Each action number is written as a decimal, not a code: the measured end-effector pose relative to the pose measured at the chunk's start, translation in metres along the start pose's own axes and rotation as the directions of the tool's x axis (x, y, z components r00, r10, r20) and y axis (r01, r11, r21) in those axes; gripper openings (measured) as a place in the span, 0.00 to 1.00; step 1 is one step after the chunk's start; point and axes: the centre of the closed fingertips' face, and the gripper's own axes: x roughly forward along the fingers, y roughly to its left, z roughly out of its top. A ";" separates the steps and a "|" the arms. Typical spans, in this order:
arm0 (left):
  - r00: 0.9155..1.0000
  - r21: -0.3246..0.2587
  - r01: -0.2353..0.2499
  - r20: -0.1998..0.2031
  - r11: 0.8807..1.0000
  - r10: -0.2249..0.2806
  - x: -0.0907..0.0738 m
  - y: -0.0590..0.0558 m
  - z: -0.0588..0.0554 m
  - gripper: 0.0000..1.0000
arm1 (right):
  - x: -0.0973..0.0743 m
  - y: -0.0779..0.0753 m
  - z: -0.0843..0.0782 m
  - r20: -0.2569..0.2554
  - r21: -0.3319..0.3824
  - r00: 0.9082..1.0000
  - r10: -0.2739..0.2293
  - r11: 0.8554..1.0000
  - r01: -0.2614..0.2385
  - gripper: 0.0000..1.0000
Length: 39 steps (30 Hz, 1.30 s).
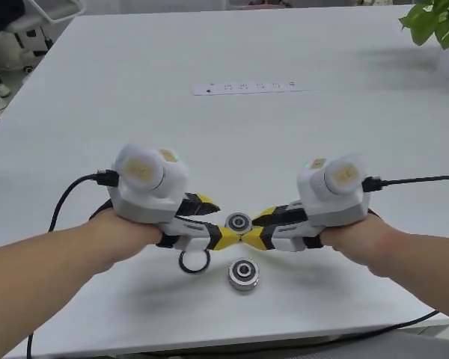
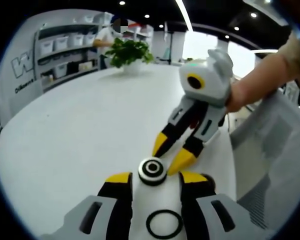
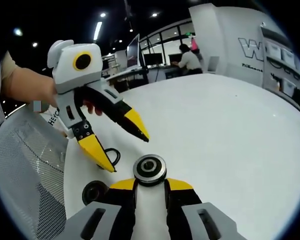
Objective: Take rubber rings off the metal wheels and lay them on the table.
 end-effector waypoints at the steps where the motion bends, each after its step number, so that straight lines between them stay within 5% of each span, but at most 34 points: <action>1: 1.000 0.003 0.003 0.000 1.000 -0.003 0.002 -0.001 0.001 0.37 | 0.000 0.000 0.000 0.000 -0.003 1.000 -0.002 1.000 0.002 0.19; 24: 0.999 0.057 -0.003 -0.047 0.998 0.005 0.019 0.001 -0.003 0.19 | -0.001 -0.002 -0.001 0.010 -0.009 1.000 -0.006 1.000 0.006 0.16; 39: 0.999 0.052 -0.044 -0.021 0.998 0.045 0.019 0.009 -0.002 0.14 | -0.003 -0.003 -0.003 0.011 0.021 1.000 -0.002 1.000 0.002 0.08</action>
